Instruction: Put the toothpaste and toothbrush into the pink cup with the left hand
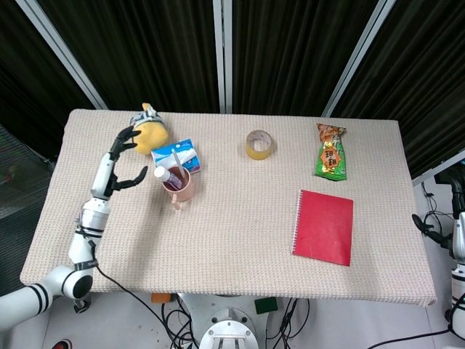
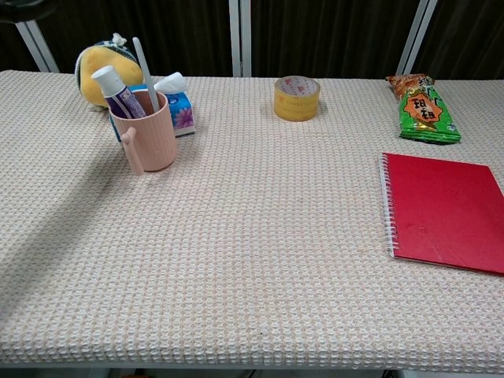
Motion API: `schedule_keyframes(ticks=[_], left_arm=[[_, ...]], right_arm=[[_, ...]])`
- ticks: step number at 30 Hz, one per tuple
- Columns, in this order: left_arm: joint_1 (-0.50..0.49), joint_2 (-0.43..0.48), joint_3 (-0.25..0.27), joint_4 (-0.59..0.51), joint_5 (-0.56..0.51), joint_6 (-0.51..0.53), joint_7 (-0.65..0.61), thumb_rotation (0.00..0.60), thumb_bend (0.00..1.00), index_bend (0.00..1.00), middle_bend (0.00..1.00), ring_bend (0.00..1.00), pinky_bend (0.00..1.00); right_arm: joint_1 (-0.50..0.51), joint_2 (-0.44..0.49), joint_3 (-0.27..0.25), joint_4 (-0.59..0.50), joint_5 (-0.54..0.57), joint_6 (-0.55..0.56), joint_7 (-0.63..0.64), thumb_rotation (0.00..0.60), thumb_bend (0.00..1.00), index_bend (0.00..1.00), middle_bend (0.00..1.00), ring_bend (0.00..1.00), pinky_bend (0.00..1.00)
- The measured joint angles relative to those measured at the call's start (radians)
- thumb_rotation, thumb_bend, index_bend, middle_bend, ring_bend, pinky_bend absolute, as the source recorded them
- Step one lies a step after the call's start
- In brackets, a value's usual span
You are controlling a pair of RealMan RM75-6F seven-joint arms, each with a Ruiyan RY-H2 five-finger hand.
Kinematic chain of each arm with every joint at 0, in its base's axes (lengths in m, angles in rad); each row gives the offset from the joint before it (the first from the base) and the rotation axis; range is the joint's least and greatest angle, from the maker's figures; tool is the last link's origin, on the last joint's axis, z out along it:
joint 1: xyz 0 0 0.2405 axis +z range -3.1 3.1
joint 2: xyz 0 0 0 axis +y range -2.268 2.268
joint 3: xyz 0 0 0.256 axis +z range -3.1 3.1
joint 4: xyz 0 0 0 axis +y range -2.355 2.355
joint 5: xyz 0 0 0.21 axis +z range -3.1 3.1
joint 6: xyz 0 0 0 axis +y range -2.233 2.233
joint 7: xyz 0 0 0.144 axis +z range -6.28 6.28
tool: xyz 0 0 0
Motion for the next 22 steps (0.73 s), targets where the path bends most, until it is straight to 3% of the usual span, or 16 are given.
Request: schedule_keyframes(ticks=[2,4,9,11,15,18,22], left_arm=[[0.028,0.039,0.024,-0.013,0.021,0.027,0.093,0.528,0.29,0.11,0.13,0.06,0.20],[0.065,0.077,0.053,-0.023,0.040,0.063,0.233,0.419,0.25,0.09,0.14,0.06,0.20],[0.193,0.151,0.147,-0.051,0.074,0.178,0.645,0.224,0.21,0.09,0.12,0.06,0.20],[0.240,0.175,0.181,-0.063,0.080,0.211,0.760,0.178,0.22,0.09,0.12,0.06,0.20],[0.368,0.234,0.257,-0.089,0.091,0.304,0.887,0.168,0.23,0.09,0.11,0.06,0.20],[0.466,0.277,0.309,-0.109,0.098,0.370,0.870,0.163,0.23,0.09,0.11,0.06,0.20],[0.514,0.309,0.346,-0.121,0.104,0.402,0.835,0.162,0.24,0.09,0.10,0.05,0.19]], right_arm=[[-0.009,0.005,-0.016,0.001,-0.002,-0.006,-0.023,0.600,0.44,0.00,0.00,0.00,0.00],[-0.018,0.011,-0.031,0.001,-0.001,-0.014,-0.052,0.600,0.42,0.00,0.00,0.00,0.00],[-0.052,0.035,-0.081,-0.016,0.014,-0.044,-0.187,0.600,0.38,0.00,0.00,0.00,0.00],[-0.073,0.043,-0.108,-0.025,0.025,-0.059,-0.247,0.600,0.38,0.00,0.00,0.00,0.00],[-0.099,0.036,-0.143,-0.001,0.034,-0.082,-0.281,0.600,0.38,0.00,0.00,0.00,0.00],[-0.105,0.027,-0.152,0.023,0.025,-0.086,-0.280,0.600,0.38,0.00,0.00,0.00,0.00],[-0.105,0.031,-0.153,0.014,0.010,-0.082,-0.284,0.600,0.38,0.00,0.00,0.00,0.00]])
